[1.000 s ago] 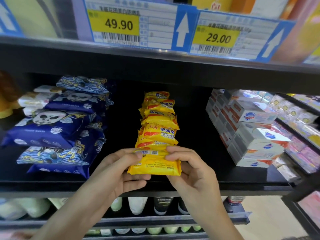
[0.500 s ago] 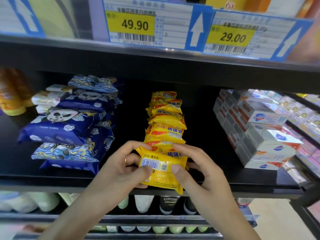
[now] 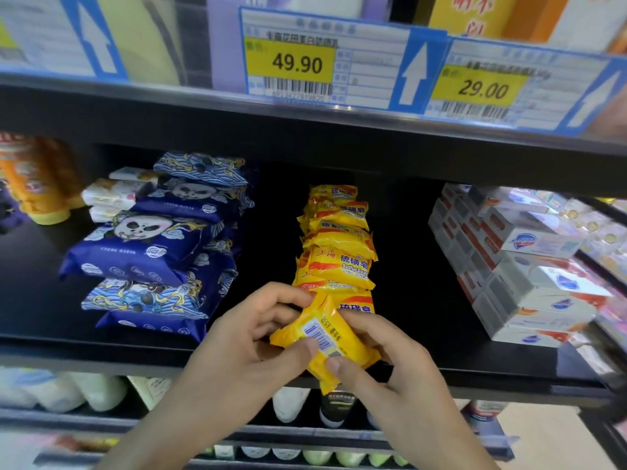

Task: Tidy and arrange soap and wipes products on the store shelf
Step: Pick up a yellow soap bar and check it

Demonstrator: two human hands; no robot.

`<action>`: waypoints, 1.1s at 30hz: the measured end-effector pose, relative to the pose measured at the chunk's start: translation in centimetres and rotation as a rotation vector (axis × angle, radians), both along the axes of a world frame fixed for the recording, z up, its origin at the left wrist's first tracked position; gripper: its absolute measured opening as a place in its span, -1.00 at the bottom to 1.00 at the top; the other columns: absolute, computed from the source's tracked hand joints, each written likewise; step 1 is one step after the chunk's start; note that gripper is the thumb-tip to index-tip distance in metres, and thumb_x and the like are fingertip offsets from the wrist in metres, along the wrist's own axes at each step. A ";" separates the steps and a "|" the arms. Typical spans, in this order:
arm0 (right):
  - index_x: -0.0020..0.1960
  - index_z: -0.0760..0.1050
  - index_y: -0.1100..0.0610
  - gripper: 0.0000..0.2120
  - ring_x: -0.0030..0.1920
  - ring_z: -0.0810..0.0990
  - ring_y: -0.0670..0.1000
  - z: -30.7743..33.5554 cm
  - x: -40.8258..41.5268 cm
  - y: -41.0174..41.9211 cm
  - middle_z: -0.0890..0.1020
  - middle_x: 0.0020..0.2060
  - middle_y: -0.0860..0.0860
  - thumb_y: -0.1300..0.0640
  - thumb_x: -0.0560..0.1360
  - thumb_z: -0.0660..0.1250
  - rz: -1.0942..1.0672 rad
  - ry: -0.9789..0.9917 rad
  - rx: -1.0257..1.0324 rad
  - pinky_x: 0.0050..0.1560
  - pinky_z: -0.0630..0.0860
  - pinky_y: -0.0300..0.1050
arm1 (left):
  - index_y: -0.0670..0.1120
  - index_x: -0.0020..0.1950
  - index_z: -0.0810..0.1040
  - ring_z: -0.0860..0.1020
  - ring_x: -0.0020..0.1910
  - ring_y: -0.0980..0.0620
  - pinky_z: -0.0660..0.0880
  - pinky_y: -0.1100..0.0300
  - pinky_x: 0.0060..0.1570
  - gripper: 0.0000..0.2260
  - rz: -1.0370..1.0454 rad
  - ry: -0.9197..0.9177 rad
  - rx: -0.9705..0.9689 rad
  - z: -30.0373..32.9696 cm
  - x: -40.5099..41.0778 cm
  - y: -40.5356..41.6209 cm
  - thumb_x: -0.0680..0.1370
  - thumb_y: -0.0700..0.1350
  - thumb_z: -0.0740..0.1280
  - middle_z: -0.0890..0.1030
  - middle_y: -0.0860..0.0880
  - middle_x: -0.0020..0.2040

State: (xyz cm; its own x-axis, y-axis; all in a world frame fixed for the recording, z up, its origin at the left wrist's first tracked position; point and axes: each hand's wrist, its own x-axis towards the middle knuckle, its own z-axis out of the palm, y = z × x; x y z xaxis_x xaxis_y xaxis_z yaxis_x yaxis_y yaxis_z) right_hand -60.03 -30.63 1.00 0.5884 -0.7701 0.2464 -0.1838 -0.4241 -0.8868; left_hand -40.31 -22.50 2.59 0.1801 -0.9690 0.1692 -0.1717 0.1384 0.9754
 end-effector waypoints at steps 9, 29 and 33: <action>0.25 0.56 -0.24 -0.65 0.18 0.62 -0.04 -0.6 0.6 0.2 0.66 0.16 -0.14 0.00 0.52 0.51 -0.025 -0.017 0.016 0.09 0.62 -0.11 | 0.13 0.13 0.65 0.71 0.09 -0.02 0.66 0.14 0.04 -0.78 0.010 0.045 -0.005 0.2 0.1 0.2 0.52 -0.05 0.55 0.74 -0.05 0.09; 0.04 0.62 -0.09 -0.77 -0.03 0.64 0.25 -4.5 -12.1 11.0 0.73 -0.07 0.05 0.04 0.40 0.53 -0.811 -0.282 0.333 -0.21 0.64 -0.02 | 0.06 0.01 0.71 0.73 -0.03 0.08 0.66 0.18 0.02 -0.81 -0.527 0.128 0.218 -3.9 -10.6 -3.2 0.60 -0.22 0.38 0.76 -0.01 -0.04; 0.04 0.62 -0.14 -0.70 -0.02 0.68 0.12 -7.0 -16.6 15.3 0.74 -0.06 0.01 0.04 0.34 0.54 -1.043 -0.257 0.375 0.00 0.66 0.03 | -0.11 0.07 0.67 0.72 -0.08 0.03 0.61 0.21 -0.09 -0.81 -0.650 0.129 0.318 -6.3 -16.1 -3.4 0.63 -0.34 0.32 0.76 -0.08 -0.06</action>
